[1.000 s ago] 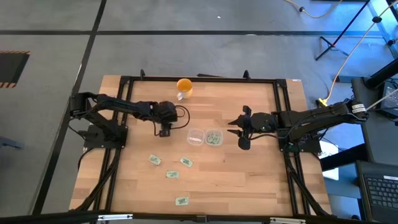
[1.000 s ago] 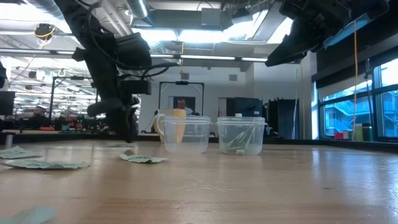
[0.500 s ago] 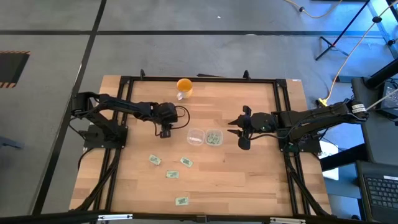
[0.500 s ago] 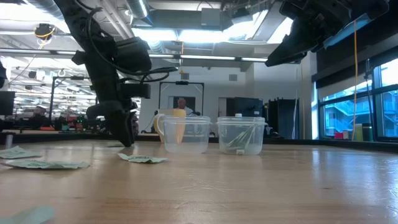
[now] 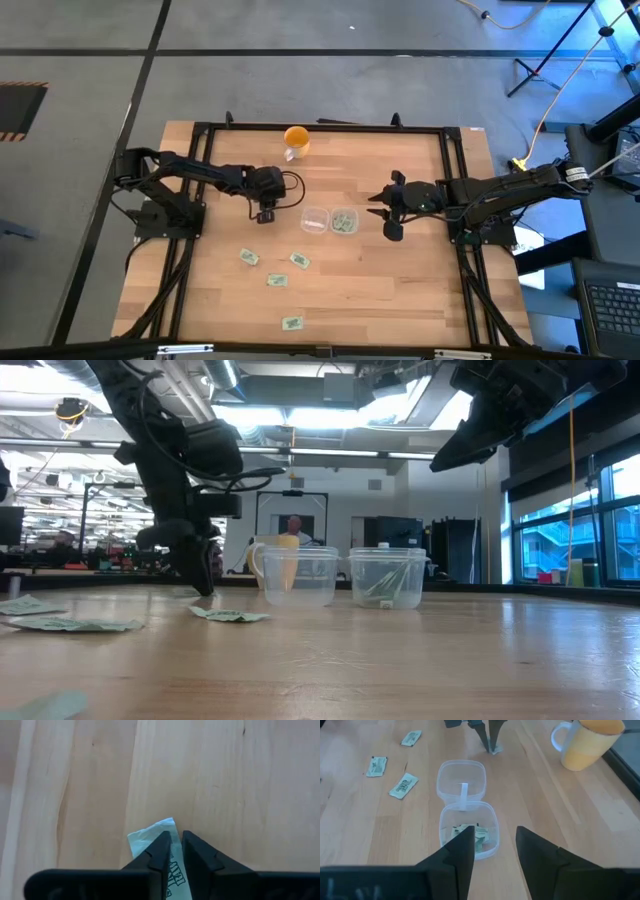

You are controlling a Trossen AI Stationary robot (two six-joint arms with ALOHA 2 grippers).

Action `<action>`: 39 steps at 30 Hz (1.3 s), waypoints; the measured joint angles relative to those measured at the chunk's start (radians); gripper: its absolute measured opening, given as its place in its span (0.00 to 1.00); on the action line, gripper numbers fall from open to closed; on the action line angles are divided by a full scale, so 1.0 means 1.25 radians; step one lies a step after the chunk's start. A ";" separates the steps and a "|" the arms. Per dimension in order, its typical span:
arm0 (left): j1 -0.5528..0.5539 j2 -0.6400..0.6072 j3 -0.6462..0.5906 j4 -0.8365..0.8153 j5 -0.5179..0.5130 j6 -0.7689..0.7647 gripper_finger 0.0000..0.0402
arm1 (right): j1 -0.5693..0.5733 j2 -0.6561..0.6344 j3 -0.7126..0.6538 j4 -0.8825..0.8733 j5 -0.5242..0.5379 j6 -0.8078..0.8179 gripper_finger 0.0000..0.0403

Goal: Pick and place items into bin
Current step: Put the stevia packet into the left transparent bin

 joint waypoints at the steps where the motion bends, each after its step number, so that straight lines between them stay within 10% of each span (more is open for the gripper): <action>1: 0.000 0.000 0.000 0.000 -0.007 0.000 0.11 | 0.000 0.000 0.000 0.000 0.000 0.000 0.37; 39: -0.013 -0.107 0.012 -0.017 0.080 -0.015 0.00 | 0.000 -0.001 -0.015 0.011 0.000 -0.003 0.37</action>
